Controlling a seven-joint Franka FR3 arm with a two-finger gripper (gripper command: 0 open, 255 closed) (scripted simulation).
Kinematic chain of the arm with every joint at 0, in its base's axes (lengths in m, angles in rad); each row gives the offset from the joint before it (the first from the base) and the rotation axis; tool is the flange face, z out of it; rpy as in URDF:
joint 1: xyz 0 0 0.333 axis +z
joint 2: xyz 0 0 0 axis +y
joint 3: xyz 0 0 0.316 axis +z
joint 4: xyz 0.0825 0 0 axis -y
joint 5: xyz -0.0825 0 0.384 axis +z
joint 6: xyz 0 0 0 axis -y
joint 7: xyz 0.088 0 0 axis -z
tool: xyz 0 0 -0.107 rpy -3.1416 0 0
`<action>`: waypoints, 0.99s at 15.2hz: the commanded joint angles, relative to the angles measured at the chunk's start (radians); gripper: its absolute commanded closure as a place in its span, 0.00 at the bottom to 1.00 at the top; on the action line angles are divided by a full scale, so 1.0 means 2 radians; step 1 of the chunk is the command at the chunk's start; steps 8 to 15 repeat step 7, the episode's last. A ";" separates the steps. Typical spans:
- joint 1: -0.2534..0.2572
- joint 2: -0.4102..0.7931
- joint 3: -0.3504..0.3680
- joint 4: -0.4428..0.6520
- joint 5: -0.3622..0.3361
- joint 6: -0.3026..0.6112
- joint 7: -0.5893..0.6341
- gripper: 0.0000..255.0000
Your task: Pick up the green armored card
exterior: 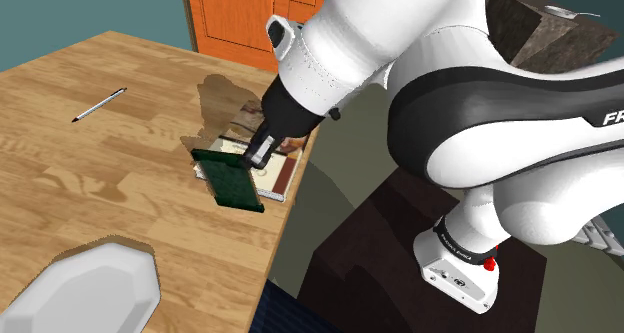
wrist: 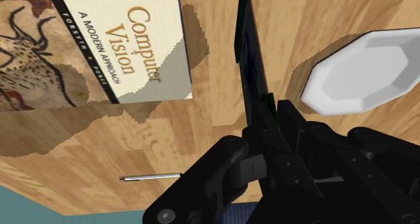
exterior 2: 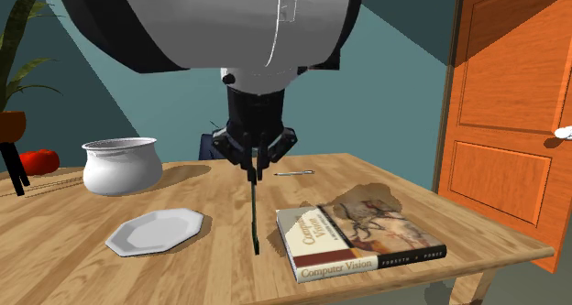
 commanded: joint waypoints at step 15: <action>0.001 -0.017 -0.014 0.030 -0.002 -0.047 -0.003 1.00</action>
